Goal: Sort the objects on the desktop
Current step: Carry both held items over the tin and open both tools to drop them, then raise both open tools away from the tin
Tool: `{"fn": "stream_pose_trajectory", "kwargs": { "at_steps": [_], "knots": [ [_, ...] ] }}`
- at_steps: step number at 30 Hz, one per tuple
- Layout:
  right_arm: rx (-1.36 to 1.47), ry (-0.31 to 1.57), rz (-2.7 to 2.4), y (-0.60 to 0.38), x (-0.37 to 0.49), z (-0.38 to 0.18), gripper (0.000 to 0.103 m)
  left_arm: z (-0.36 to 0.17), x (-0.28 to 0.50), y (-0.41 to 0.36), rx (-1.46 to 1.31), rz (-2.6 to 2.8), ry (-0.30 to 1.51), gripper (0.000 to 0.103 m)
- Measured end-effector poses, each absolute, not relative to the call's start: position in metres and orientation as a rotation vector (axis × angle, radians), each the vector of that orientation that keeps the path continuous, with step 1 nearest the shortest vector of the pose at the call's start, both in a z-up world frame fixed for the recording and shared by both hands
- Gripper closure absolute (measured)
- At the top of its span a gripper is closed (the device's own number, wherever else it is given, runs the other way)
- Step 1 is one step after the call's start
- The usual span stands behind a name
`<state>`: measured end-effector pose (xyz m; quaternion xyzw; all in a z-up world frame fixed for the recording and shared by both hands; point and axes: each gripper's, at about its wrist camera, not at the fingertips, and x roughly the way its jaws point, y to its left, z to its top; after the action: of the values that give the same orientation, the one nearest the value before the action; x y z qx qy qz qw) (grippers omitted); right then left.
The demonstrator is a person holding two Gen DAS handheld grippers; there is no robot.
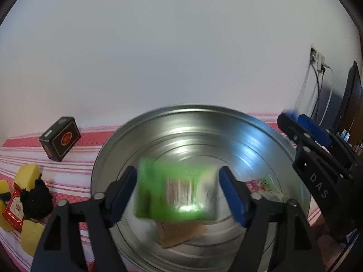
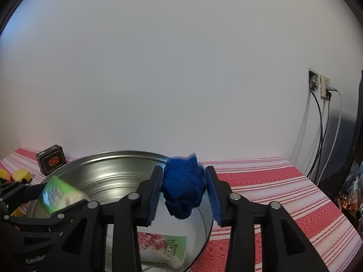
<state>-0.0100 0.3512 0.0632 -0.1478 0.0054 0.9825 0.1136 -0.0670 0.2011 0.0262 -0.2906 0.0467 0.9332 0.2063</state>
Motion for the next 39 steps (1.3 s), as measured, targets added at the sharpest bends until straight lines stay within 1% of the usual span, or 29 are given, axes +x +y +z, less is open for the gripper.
{"fn": "stream_pose_trajectory", "kwargs": {
  "at_steps": [1,2,3,6,9,15,17,18,19,23,26,29,31,35,39],
  "knots": [
    [-0.411,0.022,2.877,0.353,-0.007,0.063,0.052,0.028,-0.064,0.2,-0.776,2.62,0.141,0.016],
    [-0.38,0.032,2.874,0.354,-0.002,0.064,0.05,0.029,-0.06,0.199,-0.731,2.65,0.159,0.006],
    [-0.366,0.04,2.874,0.353,-0.002,0.065,0.046,0.031,-0.054,0.2,-0.675,2.687,0.187,0.0],
    [-0.331,0.074,2.875,0.354,0.008,0.067,0.045,0.033,-0.042,0.205,-0.549,2.739,0.275,0.001],
    [-0.318,0.093,2.86,0.354,0.015,0.068,0.044,0.03,-0.041,0.211,-0.541,2.732,0.332,0.001],
    [-0.206,0.102,2.812,0.35,0.037,0.073,0.044,0.035,-0.037,0.212,-0.518,2.735,0.339,0.001],
    [-0.154,0.101,2.78,0.347,0.044,0.076,0.029,0.035,-0.039,0.21,-0.532,2.734,0.327,0.001],
    [-0.125,0.104,2.754,0.346,0.049,0.077,0.017,0.036,-0.041,0.208,-0.54,2.732,0.315,0.001],
    [-0.096,0.107,2.727,0.345,0.053,0.078,0.014,0.034,-0.041,0.207,-0.547,2.731,0.303,0.001],
    [0.084,0.12,2.638,0.34,0.08,0.083,0.014,0.033,-0.045,0.2,-0.587,2.726,0.243,0.001],
    [0.16,0.152,2.628,0.342,0.091,0.084,0.007,0.032,-0.047,0.196,-0.612,2.724,0.204,0.001],
    [0.199,0.192,2.607,0.345,0.1,0.085,0.006,0.031,-0.046,0.19,-0.623,2.718,0.168,0.001],
    [0.19,0.232,2.603,0.347,0.102,0.084,0.006,0.03,-0.045,0.184,-0.635,2.711,0.141,0.001],
    [0.072,0.345,2.645,0.356,0.093,0.083,0.006,0.029,-0.044,0.175,-0.647,2.71,0.091,0.001],
    [0.027,0.394,2.681,0.356,0.09,0.081,0.006,0.03,-0.043,0.172,-0.657,2.713,0.081,0.001]
  ]
}}
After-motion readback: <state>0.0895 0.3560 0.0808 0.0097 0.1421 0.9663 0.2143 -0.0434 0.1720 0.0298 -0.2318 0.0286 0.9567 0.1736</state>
